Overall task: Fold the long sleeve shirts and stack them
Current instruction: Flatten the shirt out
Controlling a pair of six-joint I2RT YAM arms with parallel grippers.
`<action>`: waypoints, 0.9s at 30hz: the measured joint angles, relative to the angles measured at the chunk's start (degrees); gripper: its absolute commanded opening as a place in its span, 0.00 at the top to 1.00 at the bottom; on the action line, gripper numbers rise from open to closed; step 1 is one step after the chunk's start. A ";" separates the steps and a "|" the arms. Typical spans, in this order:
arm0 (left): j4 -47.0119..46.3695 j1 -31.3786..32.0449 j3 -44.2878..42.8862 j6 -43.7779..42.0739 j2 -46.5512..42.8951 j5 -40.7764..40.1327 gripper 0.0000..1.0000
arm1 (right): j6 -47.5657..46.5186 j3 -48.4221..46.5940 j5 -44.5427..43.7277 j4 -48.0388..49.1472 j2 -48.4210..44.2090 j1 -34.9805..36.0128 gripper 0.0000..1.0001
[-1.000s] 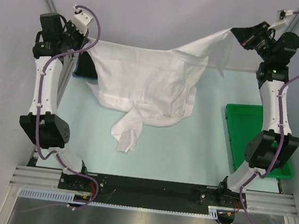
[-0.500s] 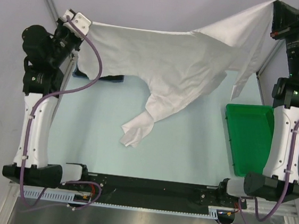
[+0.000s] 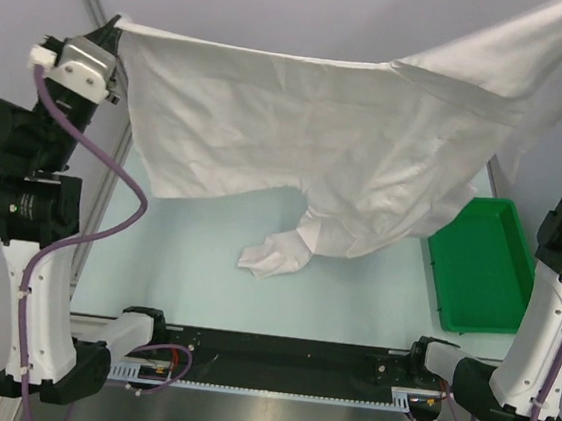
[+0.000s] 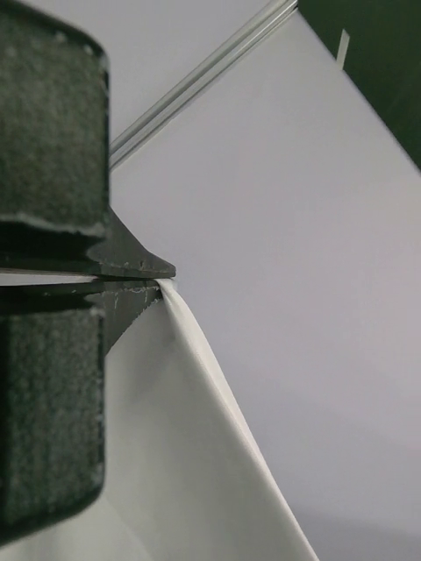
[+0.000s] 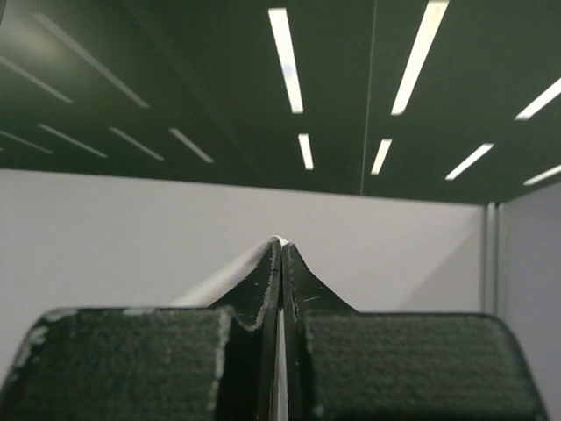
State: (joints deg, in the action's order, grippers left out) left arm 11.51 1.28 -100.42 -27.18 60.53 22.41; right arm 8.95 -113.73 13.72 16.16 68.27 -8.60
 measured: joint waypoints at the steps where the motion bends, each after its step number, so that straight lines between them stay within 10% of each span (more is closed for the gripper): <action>1: 0.00 0.00 -2.43 1.05 0.79 0.00 1.00 | -0.74 -1.40 -0.37 0.11 0.28 0.00 1.00; 6: 1.27 0.00 -10.14 3.19 3.63 0.31 1.00 | -3.91 -5.70 -1.31 1.95 1.79 0.00 1.00; 14: 3.19 0.07 9.94 0.15 8.24 0.26 1.00 | -7.41 11.72 -0.39 2.58 7.69 5.18 1.00; 21: 5.70 -0.13 21.40 -1.40 27.98 0.33 1.00 | -12.41 31.71 -0.13 -1.68 20.76 11.21 1.00; 27: 5.75 -0.11 19.50 -1.84 42.32 0.33 1.00 | -15.10 30.84 -0.20 -1.53 35.93 12.90 1.00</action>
State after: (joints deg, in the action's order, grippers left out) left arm 17.26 1.17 -80.93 -29.02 102.85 22.74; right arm -6.15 -82.89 13.52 14.63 104.20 4.29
